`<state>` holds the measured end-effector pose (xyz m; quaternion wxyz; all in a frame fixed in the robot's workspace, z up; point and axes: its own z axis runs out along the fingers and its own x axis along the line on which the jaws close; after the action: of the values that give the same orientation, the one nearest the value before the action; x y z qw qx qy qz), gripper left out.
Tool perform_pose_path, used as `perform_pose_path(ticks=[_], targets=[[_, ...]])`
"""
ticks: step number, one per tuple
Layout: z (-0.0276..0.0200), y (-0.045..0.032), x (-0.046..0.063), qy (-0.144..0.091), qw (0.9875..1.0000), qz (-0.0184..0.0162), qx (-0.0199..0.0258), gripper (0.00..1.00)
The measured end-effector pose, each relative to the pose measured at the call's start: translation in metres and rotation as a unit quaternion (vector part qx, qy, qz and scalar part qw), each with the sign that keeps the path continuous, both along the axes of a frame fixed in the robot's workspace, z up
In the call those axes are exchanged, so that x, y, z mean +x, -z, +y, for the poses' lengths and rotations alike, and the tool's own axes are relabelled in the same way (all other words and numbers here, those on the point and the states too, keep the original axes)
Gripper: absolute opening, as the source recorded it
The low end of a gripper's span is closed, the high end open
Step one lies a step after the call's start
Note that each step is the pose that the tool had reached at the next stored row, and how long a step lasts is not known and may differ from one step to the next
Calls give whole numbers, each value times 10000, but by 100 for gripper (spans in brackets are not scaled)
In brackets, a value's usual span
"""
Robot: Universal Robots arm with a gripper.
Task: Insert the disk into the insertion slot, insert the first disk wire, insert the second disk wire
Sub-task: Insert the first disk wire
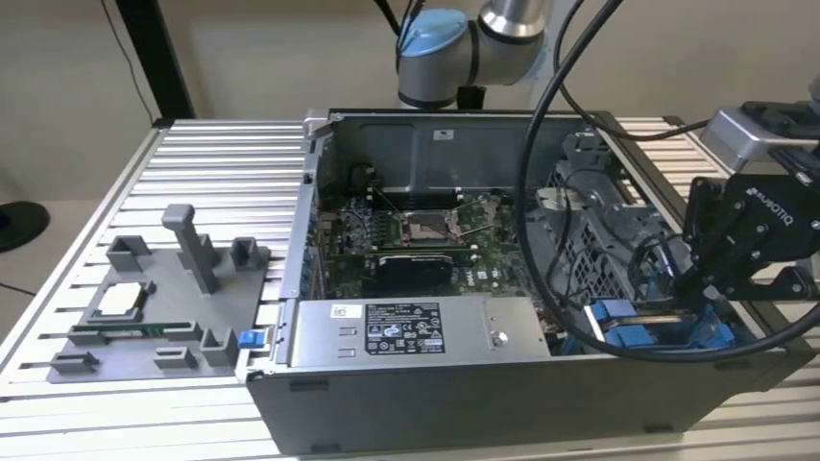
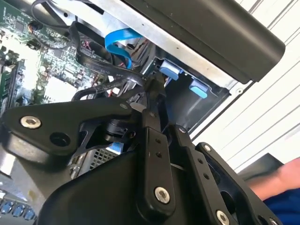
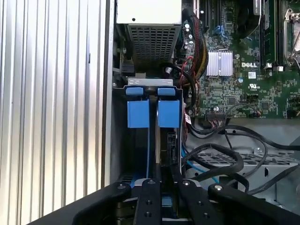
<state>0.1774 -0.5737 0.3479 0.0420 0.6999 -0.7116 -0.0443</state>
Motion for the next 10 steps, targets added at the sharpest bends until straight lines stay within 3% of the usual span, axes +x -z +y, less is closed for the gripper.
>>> perform_pose_path(ticks=[6, 10], targets=[[68, 2, 0, 0, 10000, 0, -1, 0], [80, 12, 0, 0, 10000, 0, -2, 0]])
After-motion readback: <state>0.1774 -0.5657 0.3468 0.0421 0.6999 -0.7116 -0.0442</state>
